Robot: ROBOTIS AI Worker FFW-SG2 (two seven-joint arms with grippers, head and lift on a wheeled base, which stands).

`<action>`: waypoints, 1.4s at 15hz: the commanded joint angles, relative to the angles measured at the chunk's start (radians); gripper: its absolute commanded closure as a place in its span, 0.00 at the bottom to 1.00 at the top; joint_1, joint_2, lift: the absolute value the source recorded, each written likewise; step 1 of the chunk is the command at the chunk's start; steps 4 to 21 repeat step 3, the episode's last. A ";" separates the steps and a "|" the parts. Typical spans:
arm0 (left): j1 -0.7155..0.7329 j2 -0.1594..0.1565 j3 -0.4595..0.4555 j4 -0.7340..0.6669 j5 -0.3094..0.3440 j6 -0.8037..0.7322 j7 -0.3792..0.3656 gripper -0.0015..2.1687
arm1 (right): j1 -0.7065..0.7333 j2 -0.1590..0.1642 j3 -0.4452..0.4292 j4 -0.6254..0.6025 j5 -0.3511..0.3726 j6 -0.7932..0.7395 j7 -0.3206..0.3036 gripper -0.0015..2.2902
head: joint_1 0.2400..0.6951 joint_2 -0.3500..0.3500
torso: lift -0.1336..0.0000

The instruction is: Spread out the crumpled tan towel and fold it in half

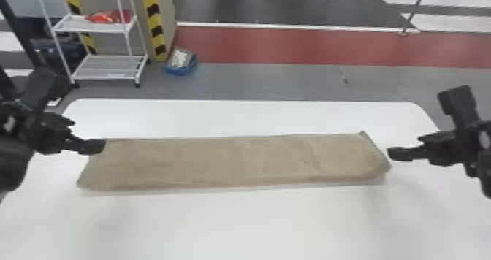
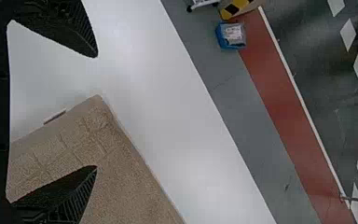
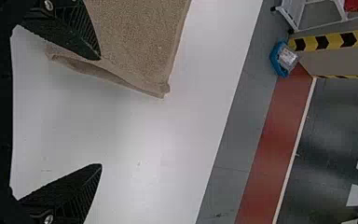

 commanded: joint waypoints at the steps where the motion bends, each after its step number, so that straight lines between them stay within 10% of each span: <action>1: 0.013 -0.002 0.015 -0.005 0.022 0.008 -0.002 0.01 | -0.001 0.000 0.000 0.003 -0.003 -0.002 0.000 0.03 | 1.00 0.43 | 0.07; 21: 0.021 -0.003 0.025 -0.028 0.026 0.017 0.000 0.01 | 0.004 0.000 -0.003 0.003 -0.009 -0.002 0.000 0.03 | 1.00 0.43 | 0.07</action>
